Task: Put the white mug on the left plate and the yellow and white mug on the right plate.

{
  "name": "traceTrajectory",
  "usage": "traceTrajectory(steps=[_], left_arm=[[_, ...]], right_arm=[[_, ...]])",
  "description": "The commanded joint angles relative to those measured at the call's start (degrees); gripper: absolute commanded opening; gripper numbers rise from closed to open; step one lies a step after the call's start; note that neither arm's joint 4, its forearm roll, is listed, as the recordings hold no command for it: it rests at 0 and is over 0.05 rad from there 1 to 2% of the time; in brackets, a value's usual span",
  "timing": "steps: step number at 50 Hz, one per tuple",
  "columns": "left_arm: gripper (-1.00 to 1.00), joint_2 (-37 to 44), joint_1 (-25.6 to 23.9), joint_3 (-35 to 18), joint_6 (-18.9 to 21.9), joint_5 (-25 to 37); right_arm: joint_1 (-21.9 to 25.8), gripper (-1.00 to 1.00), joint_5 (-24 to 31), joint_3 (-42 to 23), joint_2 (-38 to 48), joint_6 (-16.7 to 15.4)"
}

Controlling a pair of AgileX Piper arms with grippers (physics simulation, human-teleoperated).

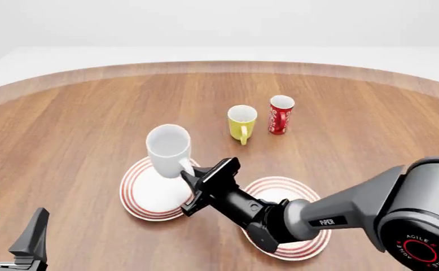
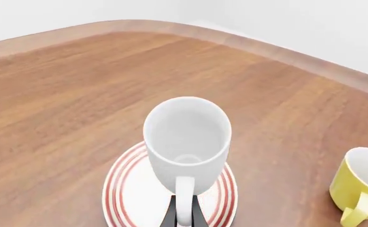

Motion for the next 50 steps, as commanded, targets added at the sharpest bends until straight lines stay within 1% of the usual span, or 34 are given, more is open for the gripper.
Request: traceTrajectory(steps=[1,21,50], left_arm=[[1.0,0.0,0.0,0.0,0.0,0.0],[1.0,0.0,0.0,0.0,0.0,0.0],[1.0,0.0,0.0,0.0,0.0,0.0]], right_arm=[[0.8,-1.0,1.1,-3.6,3.3,0.7],[1.1,-1.0,3.3,-6.6,7.4,1.6],[1.2,-1.0,4.6,-7.9,9.0,1.6]])
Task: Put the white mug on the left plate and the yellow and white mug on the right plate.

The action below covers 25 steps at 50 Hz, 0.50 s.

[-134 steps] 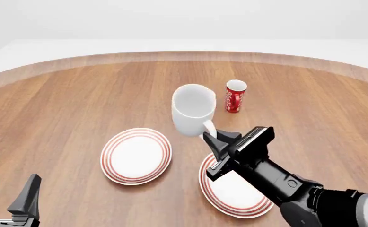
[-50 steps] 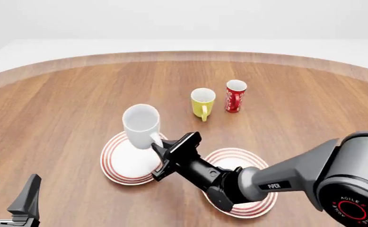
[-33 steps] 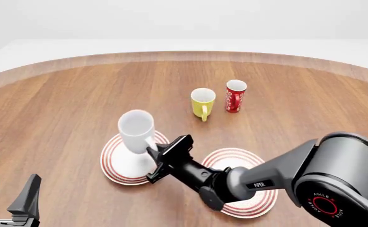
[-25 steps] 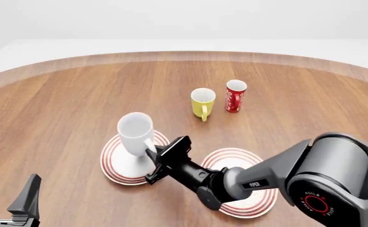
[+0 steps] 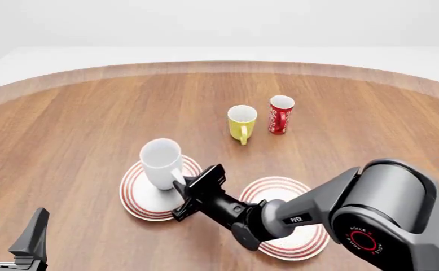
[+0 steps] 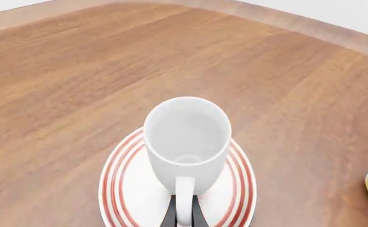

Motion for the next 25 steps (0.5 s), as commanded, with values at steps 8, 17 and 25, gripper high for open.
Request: traceTrajectory(steps=[8,17,25], left_arm=[[1.0,0.0,0.0,0.0,0.0,0.0],[1.0,0.0,0.0,0.0,0.0,0.0],[1.0,0.0,0.0,0.0,0.0,0.0]], right_arm=[[0.2,-1.0,1.1,-1.1,0.9,0.4],[0.1,1.0,2.1,-2.1,1.7,0.8],[-0.2,1.0,2.1,-2.1,1.7,1.2]])
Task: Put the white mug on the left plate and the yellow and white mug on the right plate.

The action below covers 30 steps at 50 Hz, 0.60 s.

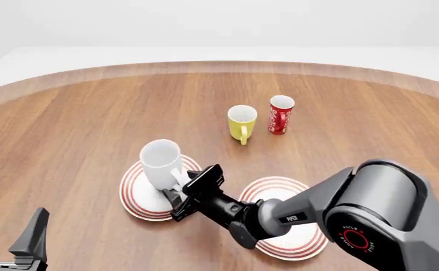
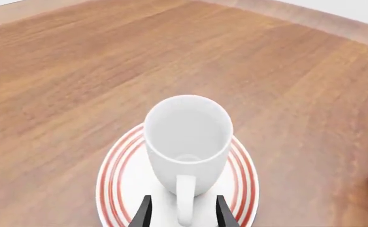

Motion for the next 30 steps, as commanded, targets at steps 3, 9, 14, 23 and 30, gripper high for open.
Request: traceTrajectory(steps=[3,9,14,23,30], left_arm=[[1.0,0.0,0.0,0.0,0.0,0.0],[1.0,0.0,0.0,0.0,0.0,0.0],[1.0,0.0,0.0,0.0,0.0,0.0],[1.0,0.0,0.0,0.0,0.0,0.0],[1.0,0.0,0.0,0.0,0.0,0.0]], right_arm=[[-0.3,1.0,0.2,0.2,-0.2,0.5],[-0.7,1.0,-0.3,2.3,-2.3,0.5],[-0.7,1.0,-0.6,4.2,-4.7,0.2],[-1.1,1.0,-1.2,9.2,-11.3,-0.8],[-1.4,1.0,-1.4,11.6,-14.9,-2.3]])
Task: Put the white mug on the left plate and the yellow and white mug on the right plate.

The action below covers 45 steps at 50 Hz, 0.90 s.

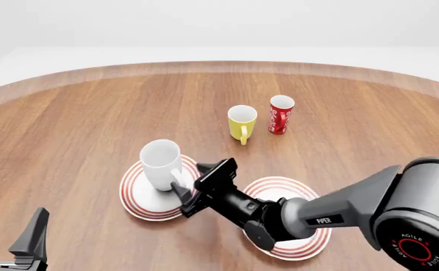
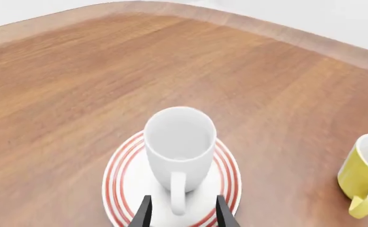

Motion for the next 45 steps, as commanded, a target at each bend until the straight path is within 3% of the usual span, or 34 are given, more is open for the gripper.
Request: traceTrajectory(steps=[1,13,32,45], left_arm=[[1.0,0.0,0.0,0.0,0.0,0.0],[1.0,0.0,0.0,0.0,0.0,0.0],[1.0,0.0,0.0,0.0,0.0,0.0],[1.0,0.0,0.0,0.0,0.0,0.0]], right_arm=[[-0.7,1.0,-0.6,4.3,-6.1,-2.0],[-2.7,1.0,-0.3,6.6,-10.4,-2.5],[-10.0,1.0,-1.8,8.8,-15.8,-4.6],[-11.9,1.0,-2.9,8.9,-15.1,-3.3]])
